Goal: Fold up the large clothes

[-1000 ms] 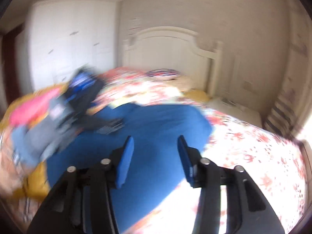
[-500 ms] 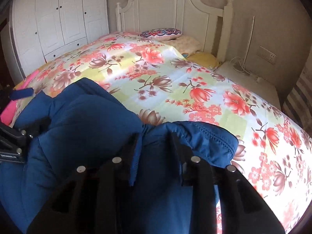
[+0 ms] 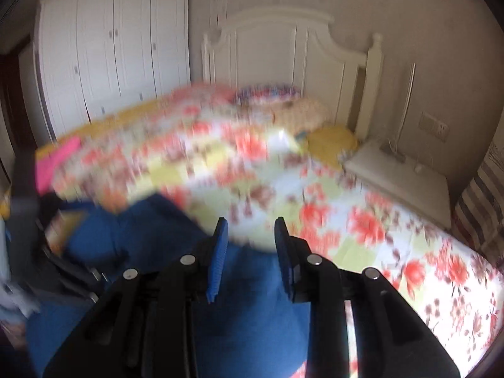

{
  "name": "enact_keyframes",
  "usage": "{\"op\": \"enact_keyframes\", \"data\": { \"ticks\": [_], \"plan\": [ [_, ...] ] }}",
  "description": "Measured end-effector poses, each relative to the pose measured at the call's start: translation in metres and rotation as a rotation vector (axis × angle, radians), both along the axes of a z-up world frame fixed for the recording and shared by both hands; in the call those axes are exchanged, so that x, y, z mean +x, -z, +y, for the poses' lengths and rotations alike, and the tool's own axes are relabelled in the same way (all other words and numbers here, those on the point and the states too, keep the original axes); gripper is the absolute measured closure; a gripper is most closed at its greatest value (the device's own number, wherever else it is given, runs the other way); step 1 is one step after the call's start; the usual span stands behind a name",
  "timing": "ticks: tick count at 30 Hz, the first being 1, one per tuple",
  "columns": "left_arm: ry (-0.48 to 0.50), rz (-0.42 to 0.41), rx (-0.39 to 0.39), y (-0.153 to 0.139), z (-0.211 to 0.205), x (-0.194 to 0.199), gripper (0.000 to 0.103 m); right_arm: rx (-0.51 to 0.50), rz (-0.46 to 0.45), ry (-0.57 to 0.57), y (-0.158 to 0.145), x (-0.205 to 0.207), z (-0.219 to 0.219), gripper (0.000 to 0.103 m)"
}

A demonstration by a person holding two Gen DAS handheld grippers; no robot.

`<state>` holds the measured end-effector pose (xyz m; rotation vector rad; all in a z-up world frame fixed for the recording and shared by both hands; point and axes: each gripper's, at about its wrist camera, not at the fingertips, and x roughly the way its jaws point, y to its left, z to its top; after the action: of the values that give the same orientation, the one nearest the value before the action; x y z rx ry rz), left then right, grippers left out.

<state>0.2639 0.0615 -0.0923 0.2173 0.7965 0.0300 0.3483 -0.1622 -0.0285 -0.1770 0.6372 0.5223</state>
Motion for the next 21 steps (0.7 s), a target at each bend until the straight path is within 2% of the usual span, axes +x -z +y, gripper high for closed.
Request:
{"op": "enact_keyframes", "data": {
  "ticks": [1, 2, 3, 4, 5, 6, 8, 13, 18, 20, 21],
  "plan": [
    [0.000, 0.000, 0.002, 0.000, -0.001, 0.000, 0.004, 0.000, -0.016, -0.016, -0.003, 0.002, 0.005, 0.073],
    [0.000, 0.001, 0.001, 0.001, -0.001, 0.001, 0.004, -0.013, 0.007, -0.039, 0.002, 0.006, 0.012, 0.071],
    [-0.001, 0.002, -0.002, 0.001, 0.000, 0.000, 0.004, -0.052, 0.077, -0.078, 0.020, 0.013, 0.024, 0.070],
    [-0.001, 0.003, -0.007, 0.001, 0.000, 0.000, 0.004, -0.133, 0.166, -0.116, 0.050, 0.021, 0.040, 0.069],
    [-0.010, -0.004, -0.011, 0.000, 0.001, 0.001, 0.004, -0.216, 0.202, -0.142, 0.085, 0.024, 0.054, 0.069],
    [-0.025, 0.003, -0.013, 0.001, 0.004, 0.002, 0.004, -0.144, 0.198, -0.134, 0.089, 0.027, 0.049, 0.069],
    [-0.020, 0.022, -0.040, 0.004, 0.007, 0.005, 0.004, -0.114, 0.229, -0.132, 0.084, 0.032, 0.042, 0.070],
    [-0.017, 0.021, -0.035, 0.004, 0.006, 0.005, 0.004, -0.198, 0.156, -0.127, 0.070, 0.020, 0.047, 0.068],
    [-0.017, 0.019, -0.045, 0.005, 0.005, 0.003, 0.004, -0.108, 0.082, -0.036, 0.036, 0.010, 0.020, 0.049],
    [-0.016, 0.020, -0.050, 0.005, 0.006, 0.003, 0.004, -0.130, 0.105, -0.019, 0.043, 0.011, 0.020, 0.044],
    [-0.016, 0.022, -0.055, 0.005, 0.006, 0.003, 0.004, -0.172, 0.165, -0.025, 0.059, 0.014, 0.026, 0.044]
  ]
}}
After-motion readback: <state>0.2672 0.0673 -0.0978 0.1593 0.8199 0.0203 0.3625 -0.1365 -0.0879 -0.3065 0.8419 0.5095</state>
